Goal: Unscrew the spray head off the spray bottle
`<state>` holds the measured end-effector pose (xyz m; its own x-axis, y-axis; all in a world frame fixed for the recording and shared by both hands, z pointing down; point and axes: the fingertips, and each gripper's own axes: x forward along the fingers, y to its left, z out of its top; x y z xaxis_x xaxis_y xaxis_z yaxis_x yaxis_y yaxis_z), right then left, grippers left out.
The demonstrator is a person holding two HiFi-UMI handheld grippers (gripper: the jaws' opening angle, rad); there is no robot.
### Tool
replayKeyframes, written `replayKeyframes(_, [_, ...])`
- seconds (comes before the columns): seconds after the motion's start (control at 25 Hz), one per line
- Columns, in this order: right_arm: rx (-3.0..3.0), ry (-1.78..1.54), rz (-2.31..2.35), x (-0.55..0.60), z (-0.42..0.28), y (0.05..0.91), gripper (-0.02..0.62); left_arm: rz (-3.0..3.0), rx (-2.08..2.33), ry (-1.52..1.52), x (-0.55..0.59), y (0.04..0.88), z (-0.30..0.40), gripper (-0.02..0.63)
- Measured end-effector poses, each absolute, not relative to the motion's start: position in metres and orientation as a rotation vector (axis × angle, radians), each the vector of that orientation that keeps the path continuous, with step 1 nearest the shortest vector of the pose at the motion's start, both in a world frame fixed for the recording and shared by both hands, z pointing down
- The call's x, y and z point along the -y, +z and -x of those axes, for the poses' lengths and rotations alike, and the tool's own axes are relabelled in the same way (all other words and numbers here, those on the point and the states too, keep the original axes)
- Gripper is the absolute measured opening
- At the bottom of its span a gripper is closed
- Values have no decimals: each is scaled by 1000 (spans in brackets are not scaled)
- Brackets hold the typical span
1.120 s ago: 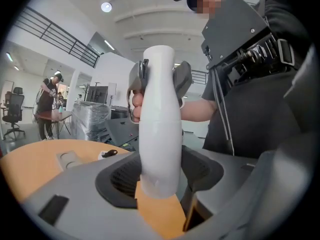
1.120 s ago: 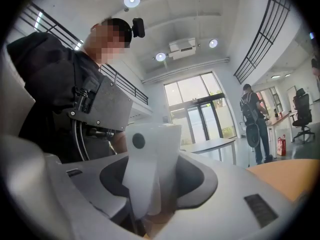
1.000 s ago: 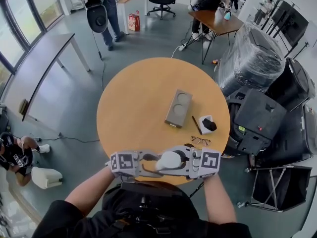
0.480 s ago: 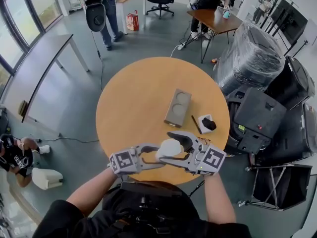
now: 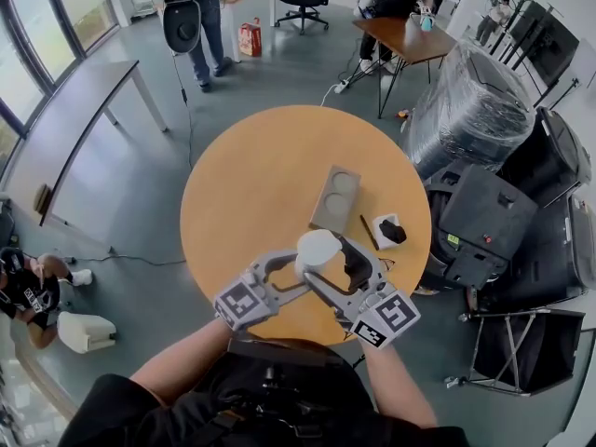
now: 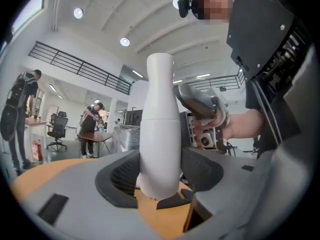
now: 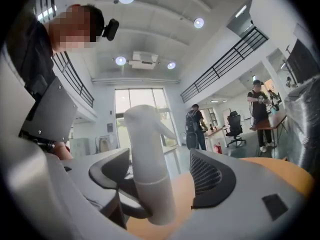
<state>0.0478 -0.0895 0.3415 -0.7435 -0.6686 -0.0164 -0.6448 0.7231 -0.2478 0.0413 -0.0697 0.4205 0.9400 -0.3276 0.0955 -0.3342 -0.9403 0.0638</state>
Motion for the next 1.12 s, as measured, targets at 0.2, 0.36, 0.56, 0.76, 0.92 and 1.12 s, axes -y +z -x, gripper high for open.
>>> replayKeyframes(0.2, [-2859,-380,1185,92,-29,351,368,-2996,751,223,87,425,-38,288])
replayKeyframes(0.36, [-2868,-343,1296,105,-22,352,320,-3003,857,329,86,430,-39,290])
replayKeyframes(0.56, [-2903,-336,1245,107,-16,357,265,-3013,945,410,90,435,-30,295])
replayKeyframes(0.76, [-2946,-328,1175,101,-12,357,262,-3032,975,447,88,433,-28,302])
replayKeyframes(0.92, [-2968,-321,1141,97,-4,351,262,-3027,1030,523,86,431,-17,308])
replayKeyframes(1.12, [-3012,-265,1094,93,-1,349,262,-3027,988,489,86,431,-23,308])
